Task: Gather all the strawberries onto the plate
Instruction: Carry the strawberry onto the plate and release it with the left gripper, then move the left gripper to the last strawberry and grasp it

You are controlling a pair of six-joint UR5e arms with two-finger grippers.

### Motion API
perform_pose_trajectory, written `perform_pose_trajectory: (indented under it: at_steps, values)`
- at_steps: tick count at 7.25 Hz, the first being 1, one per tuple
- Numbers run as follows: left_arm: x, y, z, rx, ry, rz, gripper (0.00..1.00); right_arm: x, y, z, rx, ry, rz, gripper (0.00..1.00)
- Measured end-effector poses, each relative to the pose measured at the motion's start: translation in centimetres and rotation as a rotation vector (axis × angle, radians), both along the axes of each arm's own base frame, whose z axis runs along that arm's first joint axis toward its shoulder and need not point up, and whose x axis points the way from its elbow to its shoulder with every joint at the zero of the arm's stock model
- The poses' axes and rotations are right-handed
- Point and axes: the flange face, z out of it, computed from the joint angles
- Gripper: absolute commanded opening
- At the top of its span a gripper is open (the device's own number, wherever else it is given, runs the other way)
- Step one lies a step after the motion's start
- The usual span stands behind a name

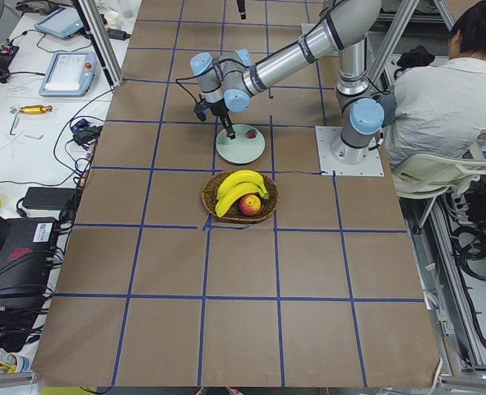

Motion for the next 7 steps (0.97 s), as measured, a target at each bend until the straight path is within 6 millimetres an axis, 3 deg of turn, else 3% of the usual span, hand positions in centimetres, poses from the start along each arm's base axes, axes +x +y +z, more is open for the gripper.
perform_pose_trajectory:
  at_steps: [3, 4, 5, 7]
  values:
    - [-0.9, -0.2, 1.2, -0.004, 0.028, -0.103, 1.00, 0.0, -0.1, -0.4, 0.008, 0.001, 0.000, 1.00]
    - [-3.4, -0.5, 2.4, -0.034, 0.032, -0.155, 1.00, 0.0, -0.1, -0.5, 0.010, 0.001, 0.001, 1.00]
    - [-7.2, -0.5, 3.2, -0.061, 0.036, -0.225, 1.00, 0.0, -0.2, -0.6, 0.014, 0.001, 0.001, 1.00]
    - [-12.8, 0.1, 3.1, -0.069, 0.142, -0.390, 1.00, 0.0, -0.3, -0.9, 0.019, 0.003, 0.001, 1.00]
